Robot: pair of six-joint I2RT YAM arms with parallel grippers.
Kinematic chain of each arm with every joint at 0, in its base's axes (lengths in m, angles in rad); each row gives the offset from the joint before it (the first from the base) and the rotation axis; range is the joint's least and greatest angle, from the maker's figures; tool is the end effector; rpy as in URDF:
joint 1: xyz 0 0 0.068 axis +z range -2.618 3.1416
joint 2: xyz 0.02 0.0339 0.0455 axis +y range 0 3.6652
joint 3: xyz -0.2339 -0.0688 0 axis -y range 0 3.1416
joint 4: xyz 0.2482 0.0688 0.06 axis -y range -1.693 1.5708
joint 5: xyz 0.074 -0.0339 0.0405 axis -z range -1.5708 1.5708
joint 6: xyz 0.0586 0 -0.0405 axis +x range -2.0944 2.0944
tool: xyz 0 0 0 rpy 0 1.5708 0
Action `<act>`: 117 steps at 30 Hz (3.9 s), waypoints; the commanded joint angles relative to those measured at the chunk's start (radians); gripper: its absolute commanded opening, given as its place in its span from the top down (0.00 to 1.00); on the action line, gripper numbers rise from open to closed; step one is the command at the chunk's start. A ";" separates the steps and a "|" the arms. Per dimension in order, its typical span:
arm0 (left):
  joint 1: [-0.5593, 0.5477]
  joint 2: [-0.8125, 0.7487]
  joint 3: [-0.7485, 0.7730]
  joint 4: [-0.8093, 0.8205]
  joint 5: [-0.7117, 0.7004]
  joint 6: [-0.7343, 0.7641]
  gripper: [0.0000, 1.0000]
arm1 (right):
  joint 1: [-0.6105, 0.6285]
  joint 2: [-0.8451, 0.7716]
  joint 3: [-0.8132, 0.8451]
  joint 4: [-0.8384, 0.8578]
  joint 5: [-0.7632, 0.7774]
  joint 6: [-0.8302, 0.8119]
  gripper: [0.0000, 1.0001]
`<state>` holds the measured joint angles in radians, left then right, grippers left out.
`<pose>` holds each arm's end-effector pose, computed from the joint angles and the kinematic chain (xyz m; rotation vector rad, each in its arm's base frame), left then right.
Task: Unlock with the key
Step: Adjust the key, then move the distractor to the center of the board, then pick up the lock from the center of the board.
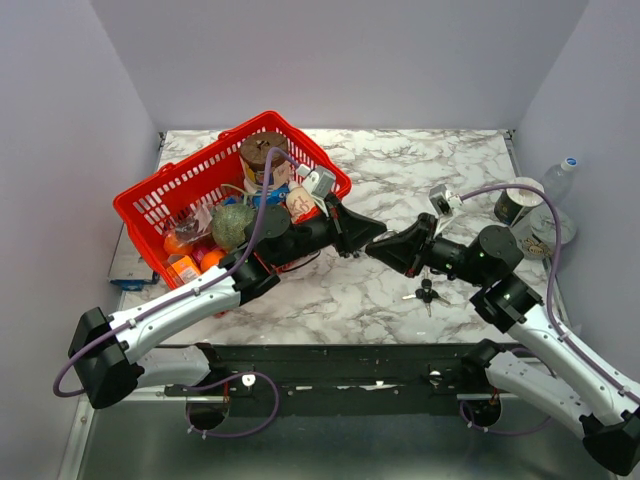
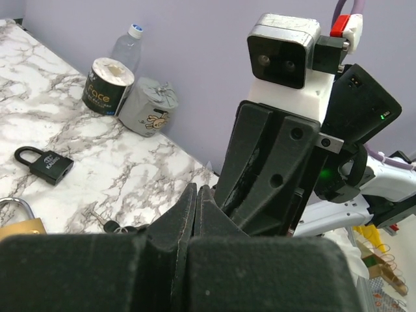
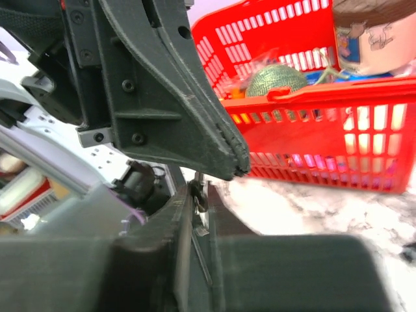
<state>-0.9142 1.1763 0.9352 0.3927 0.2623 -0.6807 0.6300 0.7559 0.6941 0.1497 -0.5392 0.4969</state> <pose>0.1800 -0.2584 0.3482 0.4269 1.5476 -1.4684 0.1641 0.1569 0.3294 -0.5775 1.5359 1.2832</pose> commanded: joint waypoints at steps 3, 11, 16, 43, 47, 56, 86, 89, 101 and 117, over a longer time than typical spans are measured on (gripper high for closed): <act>-0.006 -0.018 0.020 0.008 -0.026 0.017 1.00 | 0.008 -0.013 0.008 -0.003 0.013 0.002 0.99; -0.006 -0.017 0.060 -0.118 -0.031 0.099 0.27 | -0.085 -0.021 -0.027 -0.013 0.019 0.049 0.99; -0.024 0.016 0.079 -0.296 -0.066 0.246 0.18 | -0.357 -0.020 -0.114 -0.013 -0.125 0.129 0.99; 0.276 0.631 0.350 -0.647 -0.333 0.748 0.09 | -0.543 -0.122 -0.215 -0.147 -0.146 0.120 0.99; 0.336 0.664 0.382 -0.647 -0.366 0.790 0.08 | -0.543 -0.148 -0.225 -0.185 -0.140 0.106 0.99; 0.241 0.671 0.458 -0.666 -0.287 0.711 0.08 | -0.543 -0.152 -0.251 -0.229 -0.120 0.081 0.99; 0.008 1.068 0.890 -0.933 -0.314 0.352 0.09 | -0.543 -0.371 -0.154 -0.483 0.093 0.049 0.99; 0.002 1.097 0.915 -0.956 -0.321 0.359 0.09 | -0.543 -0.371 -0.157 -0.483 0.093 0.049 0.99; -0.037 1.197 1.005 -1.083 -0.492 0.383 0.15 | -0.543 -0.383 -0.179 -0.484 0.097 0.048 0.99; 0.064 1.116 0.771 -0.930 -0.166 0.185 0.93 | -0.523 -0.322 -0.398 -0.328 -0.008 0.049 0.99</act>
<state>-0.9127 2.3085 1.8721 -0.5686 -0.0601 -0.3656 0.0914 0.3859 0.3950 -0.2798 -0.4782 0.5167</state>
